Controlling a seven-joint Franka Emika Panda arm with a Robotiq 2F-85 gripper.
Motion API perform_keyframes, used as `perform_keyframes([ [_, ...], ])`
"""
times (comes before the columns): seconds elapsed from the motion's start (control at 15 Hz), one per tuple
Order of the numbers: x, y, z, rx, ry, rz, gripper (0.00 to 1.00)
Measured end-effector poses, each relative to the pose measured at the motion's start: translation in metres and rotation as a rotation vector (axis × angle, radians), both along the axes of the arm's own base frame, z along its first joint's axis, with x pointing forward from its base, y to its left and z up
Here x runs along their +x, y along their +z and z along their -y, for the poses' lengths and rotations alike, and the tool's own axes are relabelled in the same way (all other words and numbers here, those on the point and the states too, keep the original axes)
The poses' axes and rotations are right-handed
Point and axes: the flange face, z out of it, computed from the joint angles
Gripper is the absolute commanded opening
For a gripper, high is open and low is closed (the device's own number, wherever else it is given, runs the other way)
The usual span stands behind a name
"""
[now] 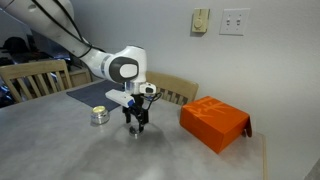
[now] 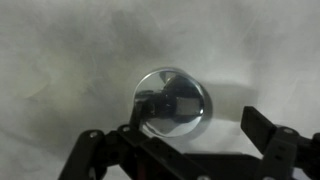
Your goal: Put the silver lid on the silver bottle
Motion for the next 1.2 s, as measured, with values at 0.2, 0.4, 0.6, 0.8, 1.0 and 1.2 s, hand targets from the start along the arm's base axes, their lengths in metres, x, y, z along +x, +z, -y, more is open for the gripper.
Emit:
perform_keyframes([
  [0.2,0.0,-0.001,0.002,-0.037,-0.066,0.01,1.0],
  [0.4,0.001,0.0,0.005,-0.066,-0.113,0.024,1.0],
  [0.6,0.0,-0.002,0.009,-0.072,-0.131,0.035,1.0],
  [0.8,-0.001,-0.006,0.012,-0.067,-0.126,0.057,1.0],
  [1.0,0.0,-0.007,0.013,-0.056,-0.104,0.074,0.99],
  [1.2,0.001,-0.006,0.014,-0.028,-0.092,0.086,1.0],
])
